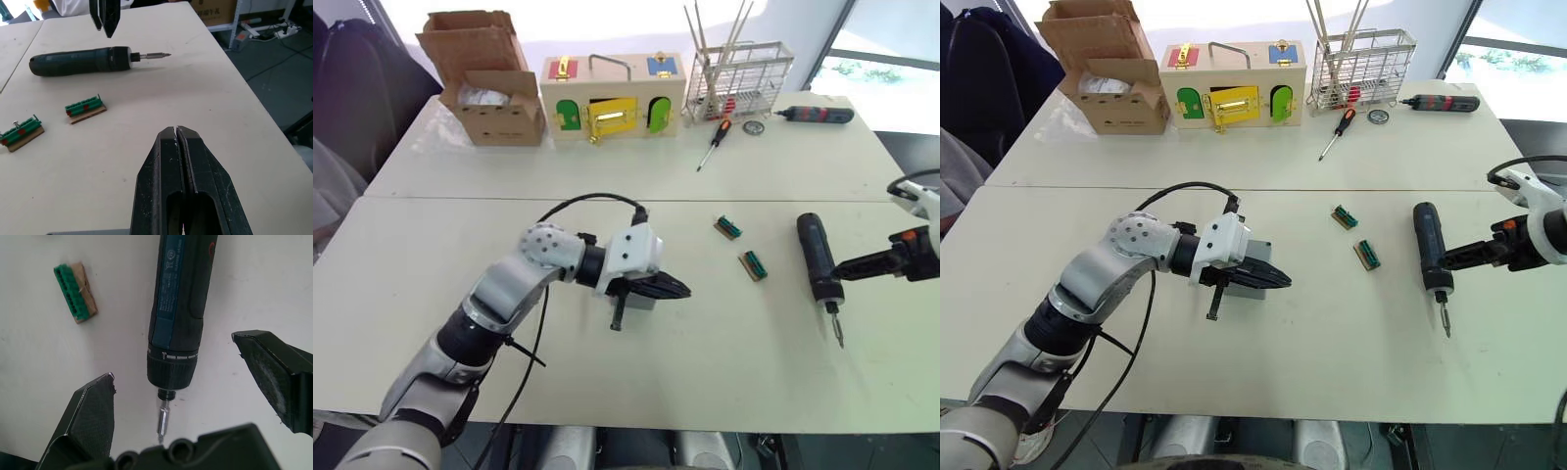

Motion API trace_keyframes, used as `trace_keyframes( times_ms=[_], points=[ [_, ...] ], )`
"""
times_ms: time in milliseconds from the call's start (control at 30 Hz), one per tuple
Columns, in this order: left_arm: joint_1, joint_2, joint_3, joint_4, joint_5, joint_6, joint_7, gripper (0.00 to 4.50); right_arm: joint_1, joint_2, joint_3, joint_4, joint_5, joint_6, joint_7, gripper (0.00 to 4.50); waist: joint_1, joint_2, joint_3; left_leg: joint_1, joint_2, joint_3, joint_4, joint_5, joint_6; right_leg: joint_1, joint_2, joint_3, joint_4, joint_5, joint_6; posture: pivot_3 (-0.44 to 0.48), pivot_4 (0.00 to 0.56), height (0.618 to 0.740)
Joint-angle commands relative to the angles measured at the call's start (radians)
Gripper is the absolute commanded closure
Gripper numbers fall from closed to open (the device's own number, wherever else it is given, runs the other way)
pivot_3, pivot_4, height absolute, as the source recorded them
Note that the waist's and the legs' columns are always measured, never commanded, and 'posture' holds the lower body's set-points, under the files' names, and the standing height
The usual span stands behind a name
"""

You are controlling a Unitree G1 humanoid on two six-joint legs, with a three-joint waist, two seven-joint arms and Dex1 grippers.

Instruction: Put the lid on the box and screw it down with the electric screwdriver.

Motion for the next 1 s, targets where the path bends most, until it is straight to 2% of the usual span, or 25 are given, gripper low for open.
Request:
trace_keyframes(
  times_ms=[33,467,567,700,767,900,1000],
  points=[
    [0.044,-0.008,0.012,-0.076,0.0,0.015,0.044,4.5,-0.05,0.054,0.051,0.088,-0.038,0.064,-0.015,0.04,0.005,0.0,0.0,0.0,0.0,0.0,0.0,0.0,0.0,0.0,0.0,0.0,0.0,0.0,0.0,0.0,0.15,0.735],
    [0.089,0.0,0.016,-0.178,-0.003,0.102,0.13,4.5,-0.119,0.19,0.204,0.259,-0.176,-0.036,0.008,0.04,0.027,-0.001,0.0,-0.003,-0.002,-0.002,0.002,0.001,-0.002,0.0,-0.001,-0.001,0.0,0.0,0.0,0.0,0.15,0.735],
    [0.099,0.006,0.018,-0.187,-0.006,0.112,0.141,4.5,-0.113,0.203,0.237,0.273,-0.22,-0.076,0.019,0.77,0.026,-0.002,-0.001,-0.002,-0.002,-0.002,0.002,0.001,-0.002,0.0,-0.001,-0.001,0.0,0.0,0.0,0.0,0.15,0.735],
    [0.108,0.008,0.019,-0.193,-0.006,0.12,0.153,4.5,-0.085,0.183,0.271,0.218,-0.234,-0.083,0.084,2.13,0.028,-0.002,-0.001,-0.002,-0.001,-0.002,0.002,0.001,-0.002,0.001,-0.001,-0.001,0.0,0.0,0.0,0.0,0.15,0.735],
    [0.11,0.008,0.022,-0.193,-0.008,0.123,0.158,4.5,-0.058,0.163,0.281,0.179,-0.236,-0.082,0.111,2.63,0.031,-0.002,-0.001,-0.002,-0.001,-0.003,0.002,0.001,-0.002,0.001,0.0,-0.002,0.0,0.0,0.0,0.0,0.15,0.735],
    [0.108,0.013,0.03,-0.18,-0.006,0.121,0.159,4.5,-0.027,0.15,0.254,0.149,-0.24,-0.084,0.114,2.63,0.031,-0.002,-0.001,-0.002,-0.001,-0.005,0.002,0.001,-0.002,0.001,0.0,-0.003,0.0,0.0,0.0,0.0,0.15,0.735],
    [0.1,0.02,0.047,-0.155,-0.001,0.116,0.16,4.5,-0.059,0.17,0.185,0.2,-0.256,-0.132,0.075,2.63,0.03,-0.002,-0.001,-0.002,-0.001,-0.005,0.002,0.001,-0.002,0.001,0.0,-0.003,0.0,0.0,0.0,0.0,0.15,0.735]
  ],
)
